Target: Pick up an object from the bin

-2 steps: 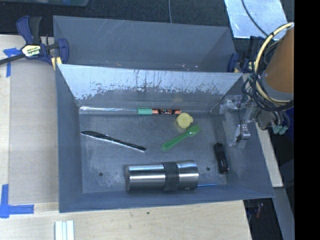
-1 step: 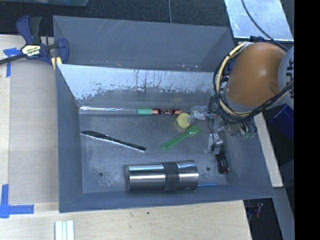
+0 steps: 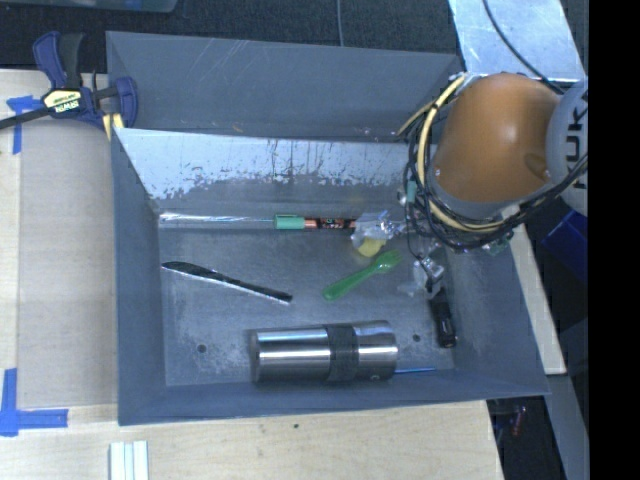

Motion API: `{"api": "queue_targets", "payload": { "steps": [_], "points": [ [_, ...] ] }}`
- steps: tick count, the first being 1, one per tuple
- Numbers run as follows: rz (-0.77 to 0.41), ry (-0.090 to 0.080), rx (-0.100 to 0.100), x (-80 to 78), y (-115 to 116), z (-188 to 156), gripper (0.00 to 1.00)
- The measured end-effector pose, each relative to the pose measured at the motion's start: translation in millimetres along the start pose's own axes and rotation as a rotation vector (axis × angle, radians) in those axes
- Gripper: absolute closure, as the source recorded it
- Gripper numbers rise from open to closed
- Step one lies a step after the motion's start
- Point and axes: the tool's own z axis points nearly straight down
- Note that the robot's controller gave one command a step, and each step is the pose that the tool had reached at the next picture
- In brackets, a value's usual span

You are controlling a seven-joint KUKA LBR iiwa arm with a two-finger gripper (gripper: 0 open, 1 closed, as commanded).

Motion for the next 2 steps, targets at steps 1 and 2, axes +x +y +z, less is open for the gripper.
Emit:
{"api": "queue_targets", "payload": {
  "steps": [1,2],
  "points": [
    [0.054,0.006,-0.009,-26.4,-1,28,0.0],
    [-0.21,0.0,-0.001,-21.2,1,93,0.0]
  ]
}}
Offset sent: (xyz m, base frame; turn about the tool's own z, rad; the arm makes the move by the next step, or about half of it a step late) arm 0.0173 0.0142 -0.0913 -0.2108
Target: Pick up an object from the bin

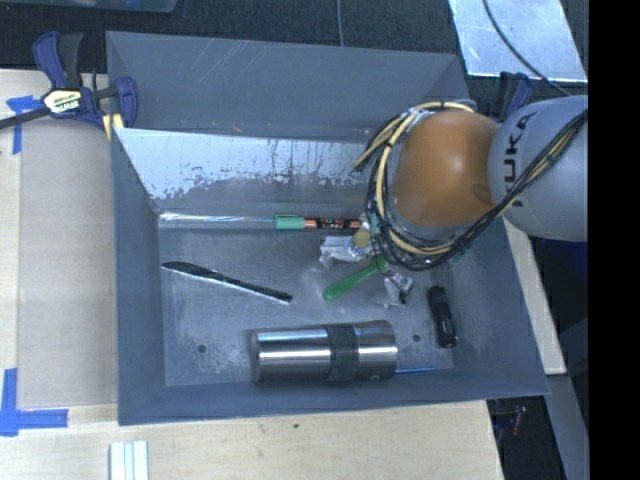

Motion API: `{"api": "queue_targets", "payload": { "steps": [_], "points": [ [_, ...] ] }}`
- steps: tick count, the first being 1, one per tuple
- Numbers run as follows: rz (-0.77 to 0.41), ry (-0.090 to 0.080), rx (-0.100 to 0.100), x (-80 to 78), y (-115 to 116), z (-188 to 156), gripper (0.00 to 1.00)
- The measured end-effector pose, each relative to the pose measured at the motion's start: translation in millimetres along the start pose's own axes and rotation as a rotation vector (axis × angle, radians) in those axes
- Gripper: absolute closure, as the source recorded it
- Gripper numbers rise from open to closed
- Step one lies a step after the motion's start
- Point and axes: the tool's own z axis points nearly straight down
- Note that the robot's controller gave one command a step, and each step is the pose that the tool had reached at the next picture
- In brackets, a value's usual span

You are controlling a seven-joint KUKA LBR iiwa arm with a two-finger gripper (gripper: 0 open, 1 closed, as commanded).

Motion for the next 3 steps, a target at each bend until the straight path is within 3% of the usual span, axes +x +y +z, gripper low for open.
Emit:
{"api": "queue_targets", "payload": {
  "steps": [1,3],
  "points": [
    [0.0,-0.001,-0.003,-3.9,-13,-3,1.0],
    [0.002,0.002,-0.007,-2.9,-12,-13,1.0]
  ]
}}
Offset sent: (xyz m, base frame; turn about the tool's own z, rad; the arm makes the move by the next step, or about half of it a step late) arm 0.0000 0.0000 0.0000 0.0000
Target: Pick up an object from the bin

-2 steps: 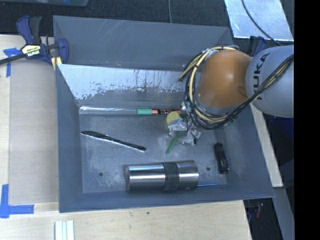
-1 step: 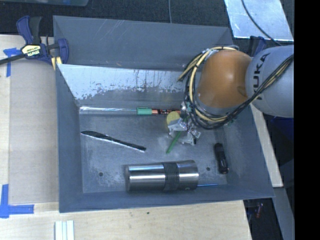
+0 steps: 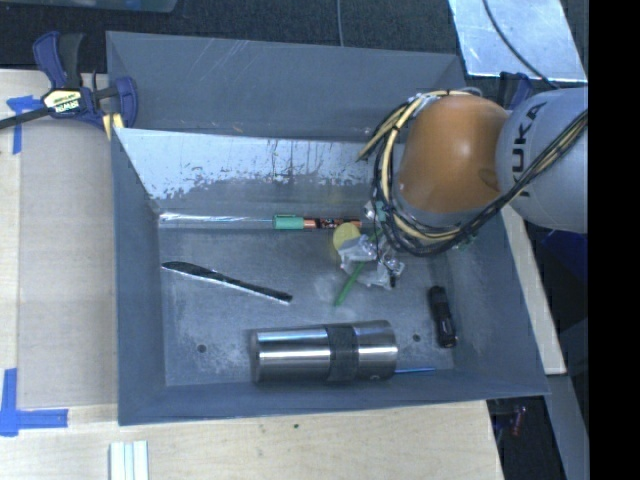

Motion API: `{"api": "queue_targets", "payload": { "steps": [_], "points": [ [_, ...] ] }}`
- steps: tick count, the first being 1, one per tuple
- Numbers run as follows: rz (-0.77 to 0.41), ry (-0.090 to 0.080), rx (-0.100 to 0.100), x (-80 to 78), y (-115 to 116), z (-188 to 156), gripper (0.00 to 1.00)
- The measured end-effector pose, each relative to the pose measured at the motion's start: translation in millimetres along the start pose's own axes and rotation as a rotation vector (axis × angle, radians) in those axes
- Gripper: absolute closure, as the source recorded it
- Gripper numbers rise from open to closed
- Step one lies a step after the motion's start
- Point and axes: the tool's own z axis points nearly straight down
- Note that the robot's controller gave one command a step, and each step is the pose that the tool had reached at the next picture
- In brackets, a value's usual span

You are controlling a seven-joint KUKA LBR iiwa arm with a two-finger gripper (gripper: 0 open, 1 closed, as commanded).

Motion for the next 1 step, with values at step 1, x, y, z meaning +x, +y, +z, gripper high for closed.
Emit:
{"api": "queue_targets", "payload": {
  "steps": [1],
  "points": [
    [0.002,-0.001,0.0,-0.3,-0.2,-34.8,1.0]
  ]
}}
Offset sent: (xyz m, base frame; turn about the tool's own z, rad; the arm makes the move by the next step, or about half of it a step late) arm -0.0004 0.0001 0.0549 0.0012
